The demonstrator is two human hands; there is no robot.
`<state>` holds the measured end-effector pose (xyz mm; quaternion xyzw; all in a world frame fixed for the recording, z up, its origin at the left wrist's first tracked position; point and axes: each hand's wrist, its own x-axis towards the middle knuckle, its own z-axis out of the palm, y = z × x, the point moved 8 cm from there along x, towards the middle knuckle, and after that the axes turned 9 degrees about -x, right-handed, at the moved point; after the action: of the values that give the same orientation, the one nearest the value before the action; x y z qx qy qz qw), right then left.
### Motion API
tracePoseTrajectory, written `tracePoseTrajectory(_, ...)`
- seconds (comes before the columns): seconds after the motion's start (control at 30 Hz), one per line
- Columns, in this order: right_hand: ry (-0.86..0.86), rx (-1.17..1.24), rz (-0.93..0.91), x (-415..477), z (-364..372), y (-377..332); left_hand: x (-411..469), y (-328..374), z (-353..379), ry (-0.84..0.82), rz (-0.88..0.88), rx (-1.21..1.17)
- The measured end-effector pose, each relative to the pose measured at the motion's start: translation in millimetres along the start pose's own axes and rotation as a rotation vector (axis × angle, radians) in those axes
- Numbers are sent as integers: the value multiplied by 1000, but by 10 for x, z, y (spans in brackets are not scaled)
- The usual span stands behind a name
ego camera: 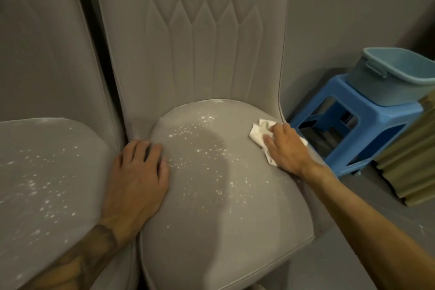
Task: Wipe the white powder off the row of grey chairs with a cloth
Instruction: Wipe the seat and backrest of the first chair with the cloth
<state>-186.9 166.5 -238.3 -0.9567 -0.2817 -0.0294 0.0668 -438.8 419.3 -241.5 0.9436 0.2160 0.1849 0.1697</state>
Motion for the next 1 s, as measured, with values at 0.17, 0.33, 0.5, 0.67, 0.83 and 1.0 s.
tracePoseTrajectory(0.17, -60, -24, -206, -281, -61, 18, -14, 5, -2, -13, 3, 3)
tracePoseTrajectory(0.33, 3, -9, 69, -115, -57, 191, -1, -2, 9, -19, -7, 4)
tracePoseTrajectory(0.5, -45, 47, -273, -644, -64, -290, 2, -6, 16, -28, -3, -2)
tracePoseTrajectory(0.67, -32, -26, -2, -164, -70, 221, -1, -11, 22, -37, -10, -4)
tracePoseTrajectory(0.83, -50, 27, -174, -543, -31, -168, 10, -14, 21, -40, -8, -14)
tracePoseTrajectory(1.0, -48, -19, -104, -300, -82, 327, 9, -1, 6, -34, -6, 0)
